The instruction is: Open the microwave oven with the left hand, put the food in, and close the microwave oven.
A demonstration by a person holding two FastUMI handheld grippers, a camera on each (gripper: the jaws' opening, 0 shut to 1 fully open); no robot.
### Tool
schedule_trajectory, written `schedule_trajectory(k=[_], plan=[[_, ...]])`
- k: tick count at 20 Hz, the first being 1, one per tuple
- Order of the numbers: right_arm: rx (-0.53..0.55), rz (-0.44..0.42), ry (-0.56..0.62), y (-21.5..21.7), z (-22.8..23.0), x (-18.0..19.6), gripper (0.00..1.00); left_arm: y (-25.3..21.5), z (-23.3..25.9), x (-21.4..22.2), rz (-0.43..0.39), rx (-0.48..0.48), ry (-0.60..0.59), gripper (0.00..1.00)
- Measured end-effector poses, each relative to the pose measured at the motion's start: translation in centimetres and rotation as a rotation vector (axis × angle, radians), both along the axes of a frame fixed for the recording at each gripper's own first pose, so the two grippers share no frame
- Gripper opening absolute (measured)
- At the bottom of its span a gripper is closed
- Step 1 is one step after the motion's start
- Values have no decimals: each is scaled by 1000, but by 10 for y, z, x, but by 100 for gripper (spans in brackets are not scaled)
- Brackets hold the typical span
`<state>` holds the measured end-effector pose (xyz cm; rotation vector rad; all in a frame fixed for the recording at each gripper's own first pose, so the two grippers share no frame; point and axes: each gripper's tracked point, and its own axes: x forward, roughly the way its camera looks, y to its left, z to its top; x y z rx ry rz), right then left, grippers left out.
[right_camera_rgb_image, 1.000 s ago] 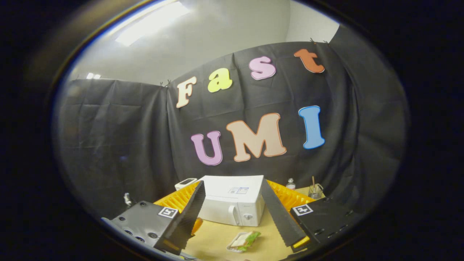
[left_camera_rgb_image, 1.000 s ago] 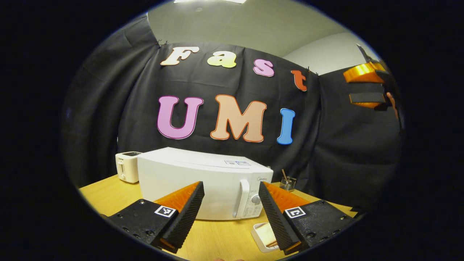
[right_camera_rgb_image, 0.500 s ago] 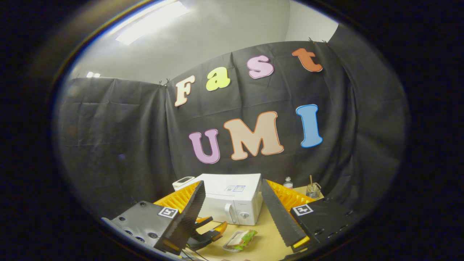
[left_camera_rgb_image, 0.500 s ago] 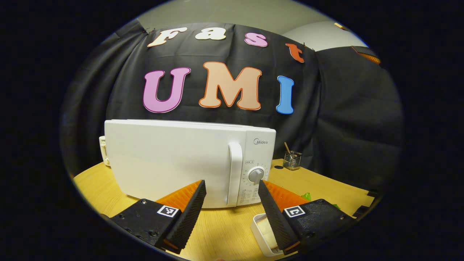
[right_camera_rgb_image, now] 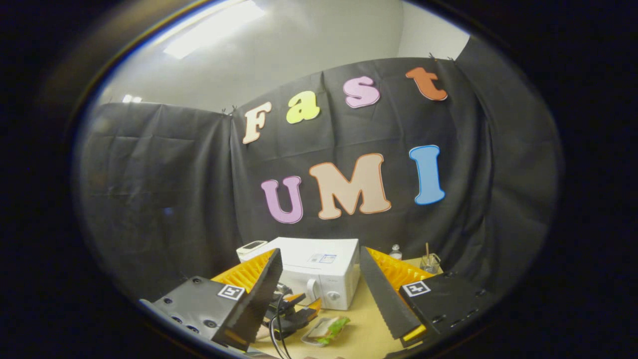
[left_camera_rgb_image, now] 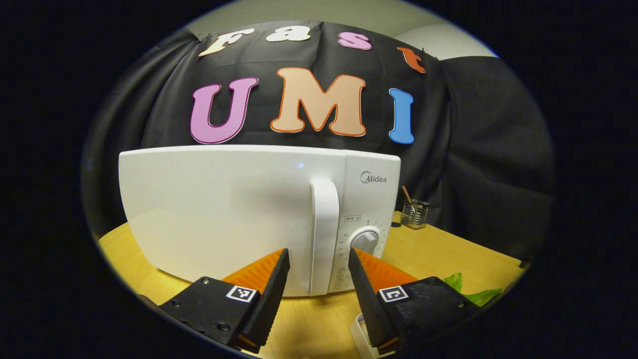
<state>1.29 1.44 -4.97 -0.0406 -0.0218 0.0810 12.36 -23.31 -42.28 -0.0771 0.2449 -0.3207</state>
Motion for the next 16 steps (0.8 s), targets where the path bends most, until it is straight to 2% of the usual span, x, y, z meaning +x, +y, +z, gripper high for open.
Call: schedule_trajectory(k=[6,8,9,12,16], plan=[[-51,-11,-11,-6,-12,-4,98,-9,-3,10,-1,11,-7,69],[-55,-8,-10,-4,-16,-6,98,-10,-2,12,-1,30,-9,65],[-59,-4,-7,-3,-19,-6,98,-11,-1,12,-4,40,-9,59],[-70,-2,-7,-3,-27,-11,98,-6,-5,13,33,76,5,28],[-80,-7,-17,-3,-38,-17,98,-6,-6,14,43,76,12,25]])
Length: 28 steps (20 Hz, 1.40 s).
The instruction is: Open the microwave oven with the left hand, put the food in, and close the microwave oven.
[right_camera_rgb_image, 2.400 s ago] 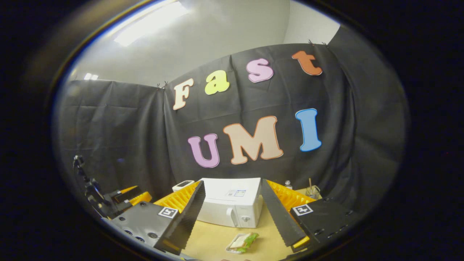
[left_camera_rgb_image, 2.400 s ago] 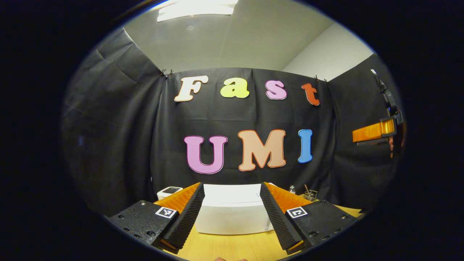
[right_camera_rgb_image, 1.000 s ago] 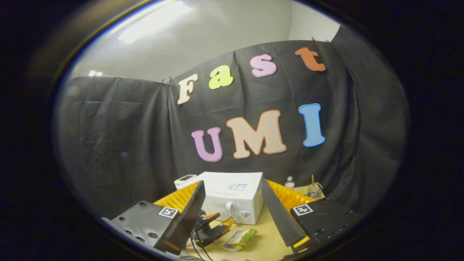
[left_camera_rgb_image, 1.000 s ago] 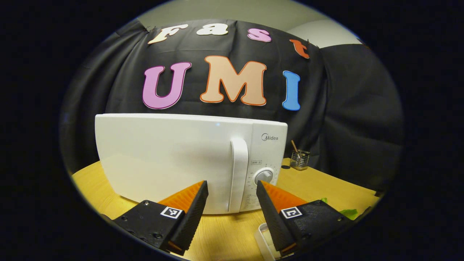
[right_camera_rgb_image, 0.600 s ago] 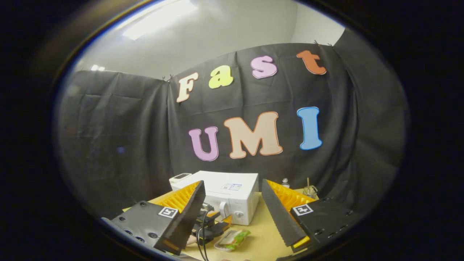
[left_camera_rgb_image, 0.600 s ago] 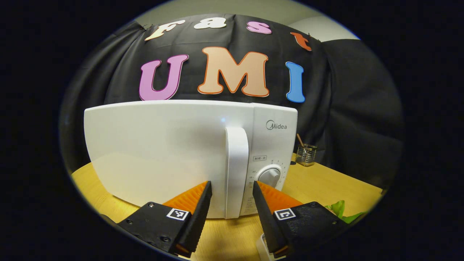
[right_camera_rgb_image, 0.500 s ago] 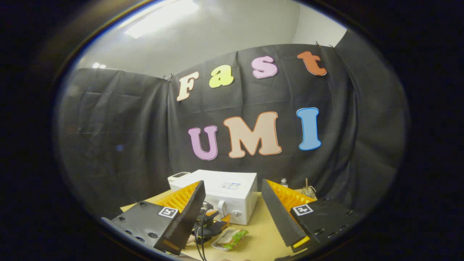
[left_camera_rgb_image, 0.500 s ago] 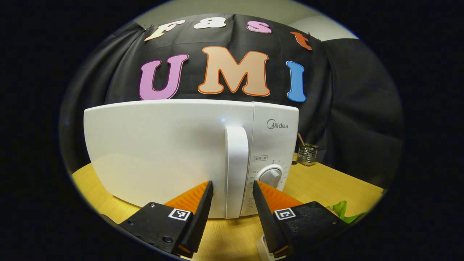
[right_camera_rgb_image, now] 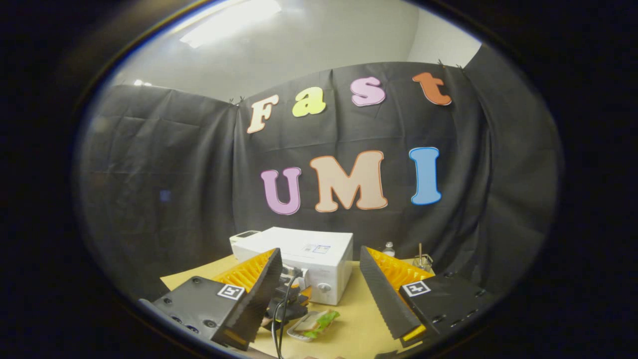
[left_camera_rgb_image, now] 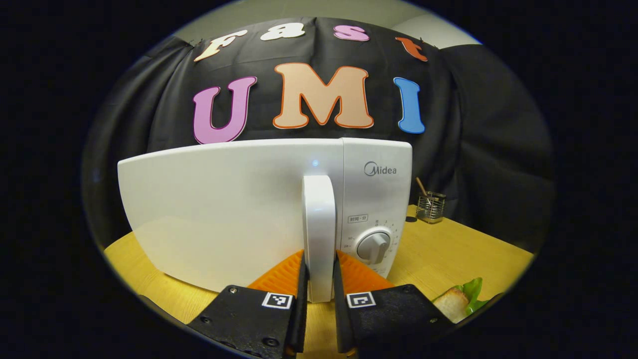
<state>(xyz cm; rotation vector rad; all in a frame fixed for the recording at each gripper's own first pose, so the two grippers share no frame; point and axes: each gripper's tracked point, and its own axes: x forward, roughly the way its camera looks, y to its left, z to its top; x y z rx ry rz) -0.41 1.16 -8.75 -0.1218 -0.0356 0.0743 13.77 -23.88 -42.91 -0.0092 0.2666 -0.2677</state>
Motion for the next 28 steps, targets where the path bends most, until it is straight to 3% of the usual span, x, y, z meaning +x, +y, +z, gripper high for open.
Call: schedule_trajectory(k=[4,5,7,8,9,10,12,13,14,17,18,20,21,22,23,25,26,27,28], plan=[[-13,-23,-33,-4,-4,-3,98,0,3,-1,-14,-14,-2,20],[-22,-28,-39,-5,-4,-3,92,1,2,-2,-15,-19,-1,17],[-36,-43,-43,-7,-3,-2,91,2,2,-3,-17,-17,4,15],[-39,-45,-43,-7,-4,-1,92,1,3,-2,-16,-26,-3,14],[-36,-45,-44,-8,-2,0,98,1,4,-3,-18,-35,-3,13],[-31,-46,-44,-9,-3,0,92,1,2,-4,-22,-38,4,12],[-27,-54,-44,-13,-2,2,92,1,3,-4,-25,-51,3,10],[-30,-61,-44,-16,-1,3,92,3,-2,-13,-22,-48,43,10],[-33,-67,-44,-19,-2,3,98,7,-2,-25,-21,-50,40,10],[-26,-70,-54,-21,1,5,98,23,8,-69,-79,-85,41,10],[-20,-70,-58,-22,0,5,92,29,11,-81,-100,-104,38,10],[-8,-58,-64,-18,0,4,92,43,13,-107,-133,-102,46,11],[-2,-51,-65,-16,0,3,98,51,16,-117,-137,-99,32,13],[1,-46,-68,-15,-1,1,98,60,16,-129,-138,-89,32,14],[1,-47,-69,-15,0,1,92,69,18,-137,-137,-86,20,16],[1,-58,-74,-17,0,0,92,85,20,-152,-126,-88,5,19],[0,-63,-76,-16,-1,-2,98,92,21,-158,-120,-82,-2,19],[-1,-63,-75,-16,-3,-2,92,101,21,-165,-110,-78,-2,19],[-2,-61,-73,-14,-4,-2,92,109,21,-170,-97,-70,-5,21]])
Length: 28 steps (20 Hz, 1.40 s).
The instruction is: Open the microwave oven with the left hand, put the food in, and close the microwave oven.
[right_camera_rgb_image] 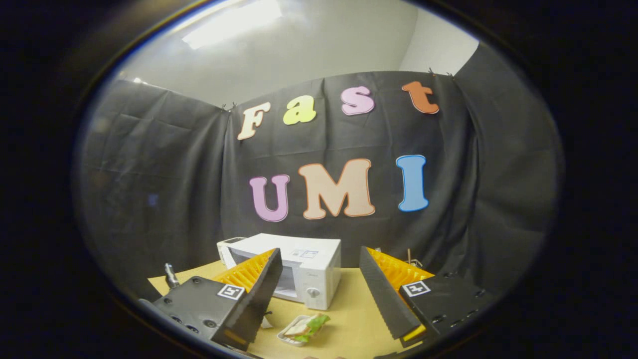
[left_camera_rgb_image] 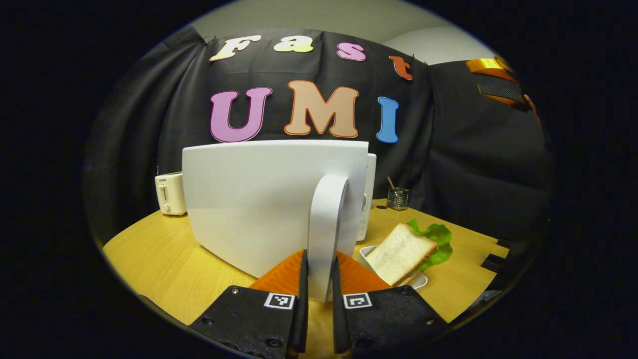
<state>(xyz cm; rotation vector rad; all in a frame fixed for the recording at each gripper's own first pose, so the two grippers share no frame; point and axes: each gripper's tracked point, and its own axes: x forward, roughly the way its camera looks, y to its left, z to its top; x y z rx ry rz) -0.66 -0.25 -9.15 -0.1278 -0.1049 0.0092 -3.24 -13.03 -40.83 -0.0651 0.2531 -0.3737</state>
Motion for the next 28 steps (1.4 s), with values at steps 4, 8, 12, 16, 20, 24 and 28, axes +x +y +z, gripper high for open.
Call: schedule_trajectory(k=[4,8,12,16,20,24,28], plan=[[8,11,15,7,-9,0,92,28,-1,-18,46,18,13,23],[14,18,14,12,-12,-1,92,61,-14,-35,91,10,93,26],[14,34,14,17,-16,-1,92,102,-14,-45,173,6,98,51],[15,56,11,22,-19,-1,92,140,-5,-52,251,18,73,65],[23,76,13,28,-23,2,92,184,12,-63,334,66,17,71],[34,100,10,36,-24,5,92,226,24,-73,427,72,5,79],[39,103,26,39,-30,9,92,263,32,-89,511,45,17,81]])
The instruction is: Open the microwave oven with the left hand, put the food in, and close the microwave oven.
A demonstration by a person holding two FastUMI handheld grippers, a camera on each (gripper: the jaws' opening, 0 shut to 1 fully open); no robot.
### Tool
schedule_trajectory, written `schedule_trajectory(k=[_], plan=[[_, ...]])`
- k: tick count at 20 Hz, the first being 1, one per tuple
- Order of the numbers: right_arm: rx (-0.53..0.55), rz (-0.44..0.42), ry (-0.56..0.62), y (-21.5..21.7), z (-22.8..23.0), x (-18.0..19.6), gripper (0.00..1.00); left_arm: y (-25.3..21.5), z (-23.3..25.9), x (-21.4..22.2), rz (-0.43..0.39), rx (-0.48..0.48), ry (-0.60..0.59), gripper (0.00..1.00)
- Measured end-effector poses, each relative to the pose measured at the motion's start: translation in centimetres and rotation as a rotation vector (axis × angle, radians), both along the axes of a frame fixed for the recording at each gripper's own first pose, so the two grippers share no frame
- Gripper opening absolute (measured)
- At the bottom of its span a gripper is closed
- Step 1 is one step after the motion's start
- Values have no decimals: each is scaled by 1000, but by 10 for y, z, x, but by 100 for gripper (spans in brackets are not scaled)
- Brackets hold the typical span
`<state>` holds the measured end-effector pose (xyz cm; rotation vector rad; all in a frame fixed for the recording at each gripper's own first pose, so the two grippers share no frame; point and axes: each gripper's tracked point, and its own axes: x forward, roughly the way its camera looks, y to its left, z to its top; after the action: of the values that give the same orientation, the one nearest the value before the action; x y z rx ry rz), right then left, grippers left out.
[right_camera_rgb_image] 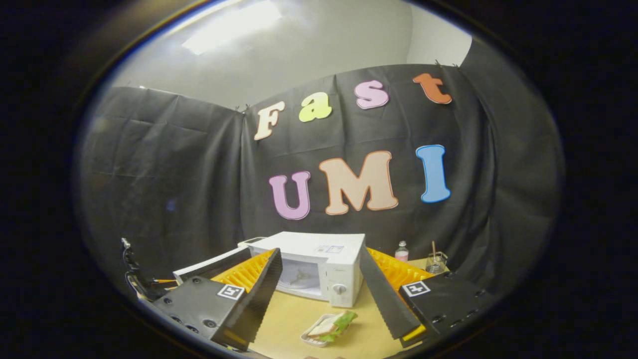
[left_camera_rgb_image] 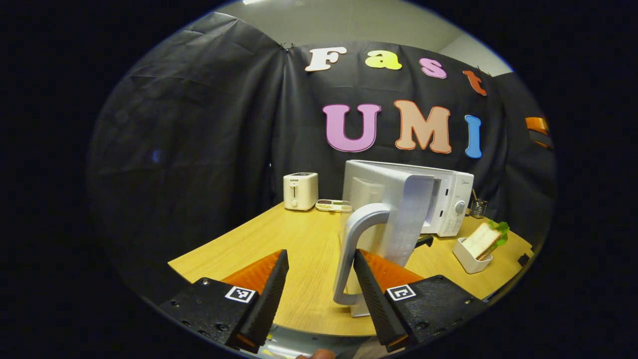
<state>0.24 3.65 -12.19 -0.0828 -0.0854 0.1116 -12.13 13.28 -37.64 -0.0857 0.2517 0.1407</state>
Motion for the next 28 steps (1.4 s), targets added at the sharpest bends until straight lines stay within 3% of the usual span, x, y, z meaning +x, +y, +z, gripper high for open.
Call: schedule_trajectory(k=[5,10,11,12,14,16,18,19,20,21,24,26,27,28], plan=[[-13,-13,28,1,-15,7,92,65,17,-18,171,68,-35,78],[-15,-20,119,1,-52,19,92,86,44,-26,276,145,-63,78],[-16,-20,155,0,-64,23,92,89,52,-25,297,167,-72,74],[-14,-20,196,-1,-77,26,92,92,59,-25,318,183,-83,78],[-5,-14,291,-2,-105,31,92,92,74,-23,352,198,-114,78],[4,-6,405,-6,-136,38,92,84,89,-15,364,195,-155,74],[11,-13,536,-16,-171,45,92,77,95,-7,368,193,-181,78],[13,-22,604,-23,-189,48,92,77,91,-4,371,189,-173,74],[21,-34,674,-29,-205,51,92,77,85,-2,371,178,-155,80],[35,-45,740,-35,-220,54,99,75,81,0,372,163,-143,82],[84,-84,904,-53,-258,64,99,78,68,2,389,125,-115,82],[103,-108,954,-64,-274,71,100,81,63,3,396,120,-110,83],[121,-113,975,-67,-280,75,100,81,60,4,392,121,-104,88],[150,-110,1000,-67,-288,75,93,84,59,5,395,123,-99,92]])
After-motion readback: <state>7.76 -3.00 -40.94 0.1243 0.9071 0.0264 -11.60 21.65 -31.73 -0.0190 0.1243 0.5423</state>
